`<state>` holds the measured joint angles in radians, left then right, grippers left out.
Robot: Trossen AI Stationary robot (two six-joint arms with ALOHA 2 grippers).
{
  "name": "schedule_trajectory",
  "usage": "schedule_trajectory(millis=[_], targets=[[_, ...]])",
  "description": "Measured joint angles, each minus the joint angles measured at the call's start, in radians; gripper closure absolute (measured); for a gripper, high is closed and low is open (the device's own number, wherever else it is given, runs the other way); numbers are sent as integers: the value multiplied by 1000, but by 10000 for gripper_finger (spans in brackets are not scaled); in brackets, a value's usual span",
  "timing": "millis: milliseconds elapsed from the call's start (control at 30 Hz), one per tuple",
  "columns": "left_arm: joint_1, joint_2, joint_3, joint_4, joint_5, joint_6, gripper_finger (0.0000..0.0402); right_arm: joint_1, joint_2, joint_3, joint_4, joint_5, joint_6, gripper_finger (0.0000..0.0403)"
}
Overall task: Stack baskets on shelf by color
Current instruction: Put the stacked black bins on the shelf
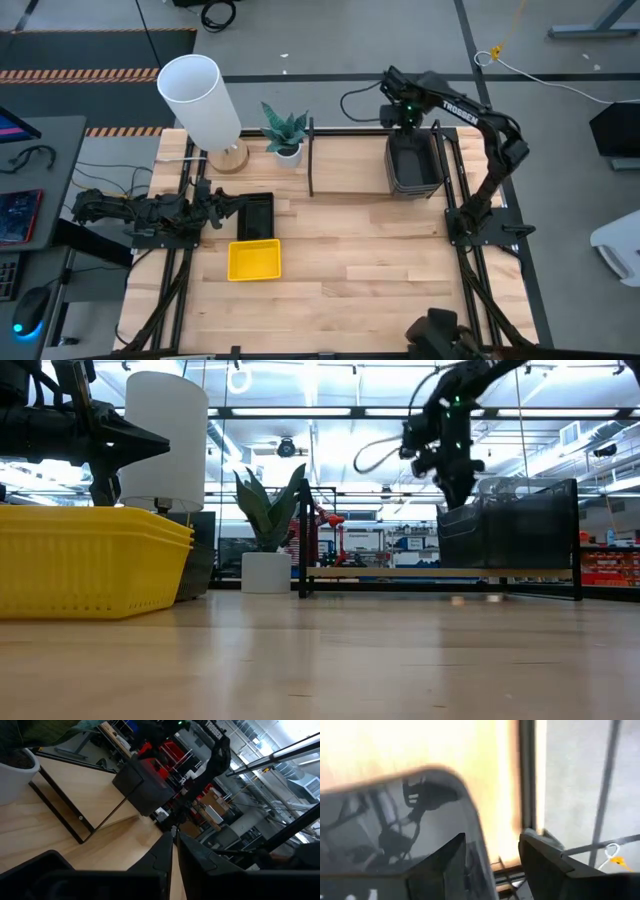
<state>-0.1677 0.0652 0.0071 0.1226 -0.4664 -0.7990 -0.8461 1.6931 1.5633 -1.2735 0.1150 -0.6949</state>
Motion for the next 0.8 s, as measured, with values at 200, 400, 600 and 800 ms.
schedule_trajectory(millis=[200,400,600,800], targets=[[0,0,0,0,0,0,364,79,-6,82,-5,21,63,209],[0,0,0,0,0,0,363,180,-6,117,-3,54,101,198],[0,0,0,0,0,0,369,300,-5,118,126,96,104,189],[0,0,0,0,0,0,362,398,-5,119,189,40,221,188]])
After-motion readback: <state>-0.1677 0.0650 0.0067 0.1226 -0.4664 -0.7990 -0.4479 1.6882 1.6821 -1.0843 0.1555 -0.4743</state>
